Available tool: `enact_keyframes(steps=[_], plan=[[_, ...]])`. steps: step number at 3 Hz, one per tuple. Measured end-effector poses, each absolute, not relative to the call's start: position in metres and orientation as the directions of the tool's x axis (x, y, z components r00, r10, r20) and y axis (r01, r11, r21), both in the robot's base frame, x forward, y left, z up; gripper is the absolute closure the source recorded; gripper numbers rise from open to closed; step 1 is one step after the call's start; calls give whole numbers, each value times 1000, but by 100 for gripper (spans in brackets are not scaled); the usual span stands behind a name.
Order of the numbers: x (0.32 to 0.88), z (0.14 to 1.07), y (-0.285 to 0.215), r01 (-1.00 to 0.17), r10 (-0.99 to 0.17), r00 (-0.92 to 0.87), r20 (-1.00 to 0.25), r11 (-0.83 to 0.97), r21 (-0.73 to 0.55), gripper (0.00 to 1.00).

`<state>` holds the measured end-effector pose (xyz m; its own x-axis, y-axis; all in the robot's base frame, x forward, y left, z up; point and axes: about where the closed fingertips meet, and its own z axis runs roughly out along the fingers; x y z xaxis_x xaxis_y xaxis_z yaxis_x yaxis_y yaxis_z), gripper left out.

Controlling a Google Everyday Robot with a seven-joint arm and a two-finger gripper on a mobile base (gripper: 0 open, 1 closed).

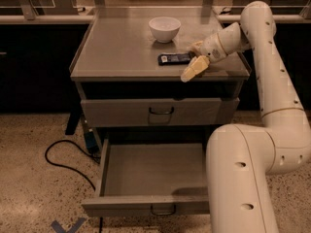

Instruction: Place rxbar blueberry into middle drawer

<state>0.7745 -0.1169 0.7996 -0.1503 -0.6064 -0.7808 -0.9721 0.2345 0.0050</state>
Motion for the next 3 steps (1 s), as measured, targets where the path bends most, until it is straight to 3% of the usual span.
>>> enact_keyframes(steps=[1,3], plan=[[775,800,-117,-972,-606,-150,-781,234,5,18],[775,800,-117,-972,-606,-150,-781,235,5,65]])
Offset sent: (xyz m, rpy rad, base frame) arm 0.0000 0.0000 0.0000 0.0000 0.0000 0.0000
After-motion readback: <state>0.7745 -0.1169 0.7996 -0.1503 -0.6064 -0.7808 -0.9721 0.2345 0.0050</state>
